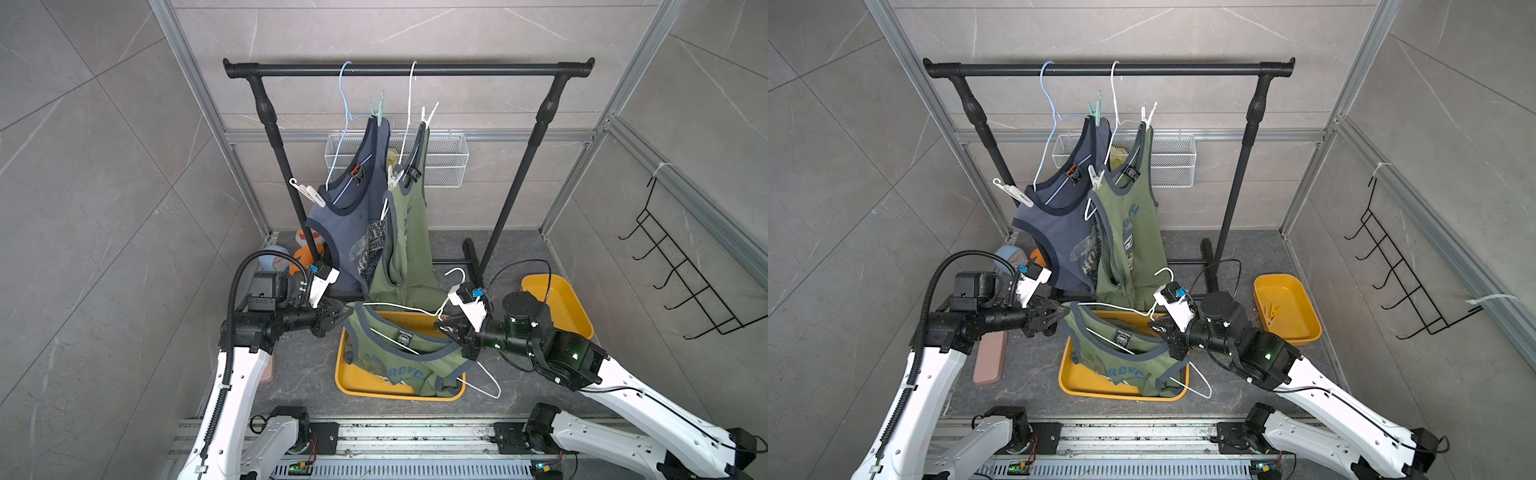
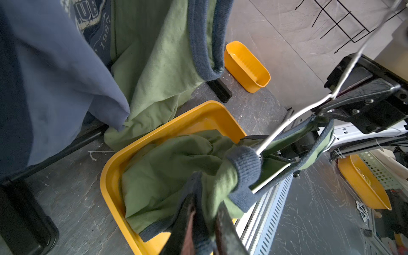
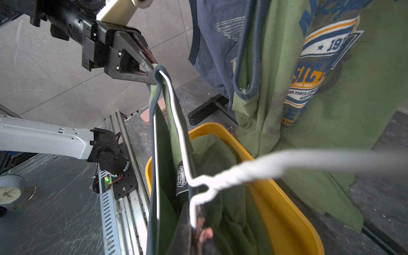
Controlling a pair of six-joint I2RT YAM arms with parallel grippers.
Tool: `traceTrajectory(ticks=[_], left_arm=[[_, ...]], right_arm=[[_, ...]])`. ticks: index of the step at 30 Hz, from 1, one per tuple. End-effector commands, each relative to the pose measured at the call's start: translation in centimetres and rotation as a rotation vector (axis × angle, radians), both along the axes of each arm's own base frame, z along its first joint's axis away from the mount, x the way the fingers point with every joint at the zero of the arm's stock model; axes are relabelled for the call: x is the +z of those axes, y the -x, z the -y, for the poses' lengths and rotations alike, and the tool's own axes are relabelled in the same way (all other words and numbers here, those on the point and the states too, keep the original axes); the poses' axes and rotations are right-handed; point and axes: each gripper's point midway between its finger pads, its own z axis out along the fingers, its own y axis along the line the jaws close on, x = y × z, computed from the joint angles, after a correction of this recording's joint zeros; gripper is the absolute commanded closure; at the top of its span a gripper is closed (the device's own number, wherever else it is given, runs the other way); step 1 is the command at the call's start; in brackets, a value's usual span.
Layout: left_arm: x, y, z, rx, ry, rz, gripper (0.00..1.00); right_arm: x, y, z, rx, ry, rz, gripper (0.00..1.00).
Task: Remove the clothespins securing tank tops to the hanger
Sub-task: Remove the tank top from the hanger.
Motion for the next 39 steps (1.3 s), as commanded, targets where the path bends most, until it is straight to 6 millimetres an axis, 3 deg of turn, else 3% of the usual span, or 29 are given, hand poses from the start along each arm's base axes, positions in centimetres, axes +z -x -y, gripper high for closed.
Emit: traceTrajectory(ticks=[1, 2, 6, 14, 22, 30, 39], left_arm=[[0.0, -1.2, -1.0, 0.063, -0.024, 0.022, 0.76], [0.1, -1.1, -0.9, 0.056, -0.018, 0.022, 0.71], [0.0, -1.1, -0.8, 0.048, -0.015, 0.018, 0.69], [-0.1, -1.4, -1.1, 0.075, -0.025, 0.011, 1.0], [-0.4, -2.2, -1.6, 0.12, -0.04, -0.009, 1.0], [-0.5, -0.6, -0.2, -0.002, 0.011, -0.007, 1.0], [-5.2, 0.3, -0.7, -0.072, -0.13, -0.046, 0.98]], right_arm=[[2.4, 0.6, -0.2, 0.031, -0.061, 0.028, 1.0], [2.5, 0.7, -0.4, 0.04, -0.068, 0.027, 1.0], [3.0, 0.8, -0.7, 0.058, -0.087, 0.024, 1.0], [3.1, 1.1, 0.3, 0.033, -0.076, 0.039, 1.0], [3.5, 1.2, 1.3, -0.005, -0.121, 0.058, 1.0], [4.6, -1.0, -1.5, -0.013, -0.213, 0.069, 1.0], [6.4, -3.4, -4.9, 0.004, -0.308, 0.089, 1.0]])
